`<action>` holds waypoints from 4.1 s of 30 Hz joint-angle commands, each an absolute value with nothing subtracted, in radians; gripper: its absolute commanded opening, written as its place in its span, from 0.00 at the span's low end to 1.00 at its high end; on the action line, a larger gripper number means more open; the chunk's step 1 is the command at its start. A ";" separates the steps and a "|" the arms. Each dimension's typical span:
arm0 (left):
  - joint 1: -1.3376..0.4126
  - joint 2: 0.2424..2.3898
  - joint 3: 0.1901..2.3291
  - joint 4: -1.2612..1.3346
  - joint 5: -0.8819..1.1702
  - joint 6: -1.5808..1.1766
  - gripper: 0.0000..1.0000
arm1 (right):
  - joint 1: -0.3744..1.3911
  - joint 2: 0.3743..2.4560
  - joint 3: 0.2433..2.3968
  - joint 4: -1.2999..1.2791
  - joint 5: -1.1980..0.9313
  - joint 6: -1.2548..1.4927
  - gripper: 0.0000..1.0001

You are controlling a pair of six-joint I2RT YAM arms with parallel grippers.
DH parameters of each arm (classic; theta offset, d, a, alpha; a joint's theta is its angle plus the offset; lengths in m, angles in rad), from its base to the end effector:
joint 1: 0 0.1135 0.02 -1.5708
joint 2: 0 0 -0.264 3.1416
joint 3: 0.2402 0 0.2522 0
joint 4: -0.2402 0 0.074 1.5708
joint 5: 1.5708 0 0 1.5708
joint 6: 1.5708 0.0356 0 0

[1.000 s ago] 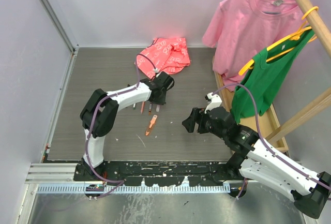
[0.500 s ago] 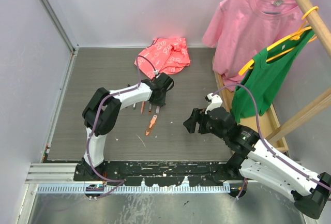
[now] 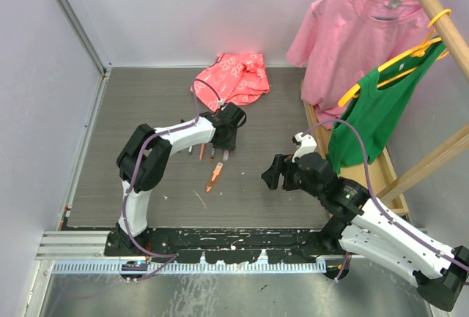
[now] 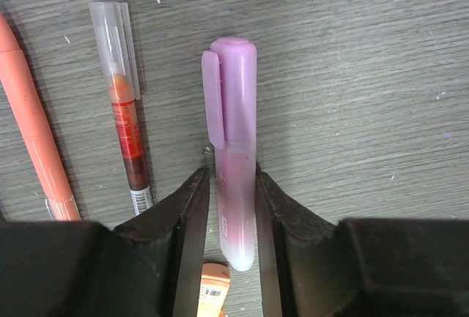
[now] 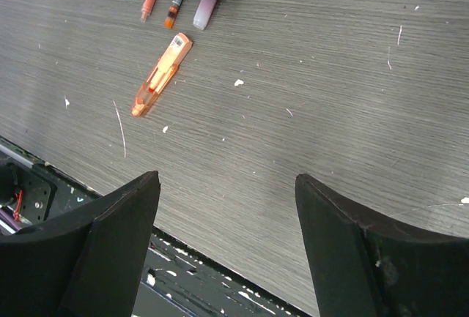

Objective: Insert the pens into the pen caps
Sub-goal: Place the pen at the center of the board, then pick up the pen from the center of the board.

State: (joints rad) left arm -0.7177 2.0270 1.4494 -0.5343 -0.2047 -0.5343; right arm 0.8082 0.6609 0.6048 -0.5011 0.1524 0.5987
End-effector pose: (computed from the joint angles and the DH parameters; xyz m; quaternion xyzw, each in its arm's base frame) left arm 0.3230 -0.2724 0.1694 0.0656 0.9668 -0.0519 0.2416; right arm 0.1090 0.1063 0.2640 -0.0544 0.8709 0.2623 0.4121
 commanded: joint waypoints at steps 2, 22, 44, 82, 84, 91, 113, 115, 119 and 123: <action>-0.713 1.992 1.463 -0.506 -0.198 -0.535 0.34 | 0.807 0.646 0.661 -0.489 0.177 0.589 0.80; -0.712 1.679 1.322 -0.525 -0.171 -0.523 0.43 | 0.807 0.666 0.665 -0.489 0.192 0.588 0.80; -0.715 1.538 0.965 -0.390 -0.058 -0.506 0.52 | 0.807 0.763 0.673 -0.419 0.134 0.605 0.80; -0.777 1.621 0.911 -0.393 -0.080 -0.492 0.48 | 0.808 0.761 0.623 -0.391 0.137 0.607 0.80; -0.776 1.621 0.911 -0.390 -0.077 -0.492 0.44 | 0.807 0.760 0.623 -0.391 0.137 0.608 0.80; -0.777 1.606 0.904 -0.374 -0.064 -0.498 0.29 | 0.807 0.757 0.620 -0.391 0.138 0.609 0.80; -0.779 1.190 0.825 -0.320 0.029 -0.408 0.28 | 0.807 0.750 0.622 -0.338 0.130 0.616 0.80; -0.781 1.142 0.819 -0.315 0.052 -0.389 0.27 | 0.807 0.741 0.621 -0.308 0.121 0.621 0.80; -0.789 1.031 0.798 -0.279 0.097 -0.370 0.24 | 0.807 0.720 0.623 -0.228 0.110 0.655 0.80; -0.809 0.956 0.803 -0.278 0.083 -0.364 0.18 | 0.807 0.724 0.634 -0.129 0.111 0.720 0.77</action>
State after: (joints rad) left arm -0.7895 1.0267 0.7982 -0.3458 0.0597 -0.3965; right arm 0.8082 0.7357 0.6106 -0.3031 0.1184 0.6441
